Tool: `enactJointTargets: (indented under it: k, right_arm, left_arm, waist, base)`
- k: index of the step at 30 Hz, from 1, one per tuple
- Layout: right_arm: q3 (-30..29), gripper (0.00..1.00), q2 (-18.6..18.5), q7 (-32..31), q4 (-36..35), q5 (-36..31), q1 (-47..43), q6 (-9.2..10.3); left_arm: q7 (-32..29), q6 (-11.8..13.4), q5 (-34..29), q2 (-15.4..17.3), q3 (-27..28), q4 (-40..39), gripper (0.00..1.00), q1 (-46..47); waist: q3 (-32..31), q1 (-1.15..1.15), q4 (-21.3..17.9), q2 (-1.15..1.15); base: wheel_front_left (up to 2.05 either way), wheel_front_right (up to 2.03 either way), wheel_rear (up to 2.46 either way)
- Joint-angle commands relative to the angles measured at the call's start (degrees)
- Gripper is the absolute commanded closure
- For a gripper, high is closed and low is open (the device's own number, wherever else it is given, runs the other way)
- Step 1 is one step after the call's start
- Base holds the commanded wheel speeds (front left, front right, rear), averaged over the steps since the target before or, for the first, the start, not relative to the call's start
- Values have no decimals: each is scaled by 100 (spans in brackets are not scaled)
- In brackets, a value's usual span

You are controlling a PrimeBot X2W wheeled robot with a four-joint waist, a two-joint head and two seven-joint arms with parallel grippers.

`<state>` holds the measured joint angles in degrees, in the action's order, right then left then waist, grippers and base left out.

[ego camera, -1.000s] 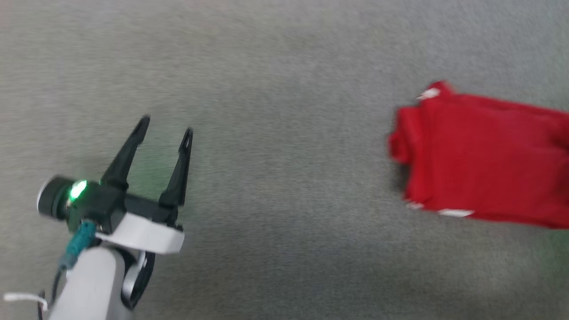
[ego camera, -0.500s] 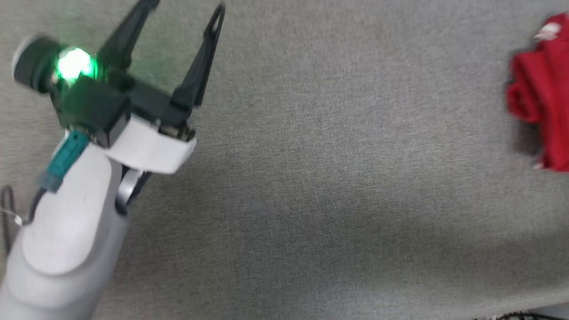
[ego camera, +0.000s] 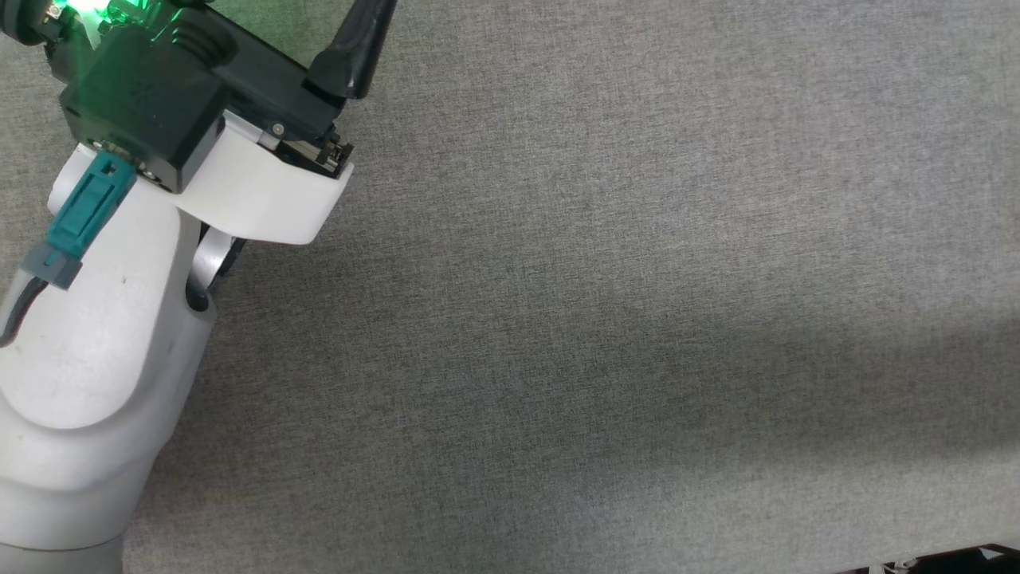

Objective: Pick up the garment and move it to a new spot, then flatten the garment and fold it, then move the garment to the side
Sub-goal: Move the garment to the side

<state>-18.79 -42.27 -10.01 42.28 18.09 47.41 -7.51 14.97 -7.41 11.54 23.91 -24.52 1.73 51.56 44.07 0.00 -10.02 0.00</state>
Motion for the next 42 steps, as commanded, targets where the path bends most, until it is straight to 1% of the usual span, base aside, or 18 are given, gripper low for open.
enactJointTargets:
  k: [1,6,7,8,9,14,19,26,27,31,35,42]
  right_arm:
    - [8,100,54,72,93,-58,94,4]
    - [29,100,193,424,628,-240,409,4]
    - [39,71,226,467,747,-263,451,3]
    - [59,39,233,511,828,-293,495,3]
    - [77,1,228,567,910,-320,545,3]
    - [207,0,276,854,1173,-384,656,3]
    - [647,0,388,1070,1114,-329,640,3]
    - [1637,0,739,1285,651,46,309,3]
    - [1637,0,739,1285,651,46,309,3]
    - [2118,0,958,1368,317,319,-46,3]
    - [2355,0,1070,1455,30,536,-399,3]
    - [2467,0,1262,1705,-604,701,-1225,3]
  left_arm:
    - [30,-9,64,40,-17,5,0,66]
    - [30,-10,86,76,-27,-25,0,64]
    - [30,-10,90,85,-21,-28,0,28]
    - [30,-9,78,99,-10,-9,0,-16]
    - [30,-10,67,98,-3,-3,0,-53]
    - [30,-10,47,78,90,54,0,-243]
    - [30,-9,59,-28,315,160,0,-591]
    - [30,0,13,-240,837,478,0,-1522]
    - [30,0,13,-240,837,478,0,-1522]
    - [30,-3,42,-395,1162,608,0,-2188]
    - [30,-6,65,-574,1398,698,0,-2637]
    - [30,-8,83,-832,1679,850,0,-3434]
  waist:
    - [9,0,5,0]
    - [21,0,-5,0]
    - [13,0,-6,0]
    - [3,0,-9,0]
    - [-12,0,-12,0]
    - [-181,0,-3,0]
    - [-505,0,52,0]
    - [-1171,0,198,0]
    - [-1171,0,198,0]
    - [-1587,0,391,0]
    - [-1856,0,569,0]
    - [-2430,0,822,0]
  base:
    - [0,0,0]
    - [0,0,0]
    - [0,0,0]
    - [0,0,0]
    - [0,0,0]
    - [0,0,0]
    - [0,0,0]
    - [0,0,0]
    - [0,0,0]
    - [0,0,0]
    - [0,0,0]
    - [0,0,0]
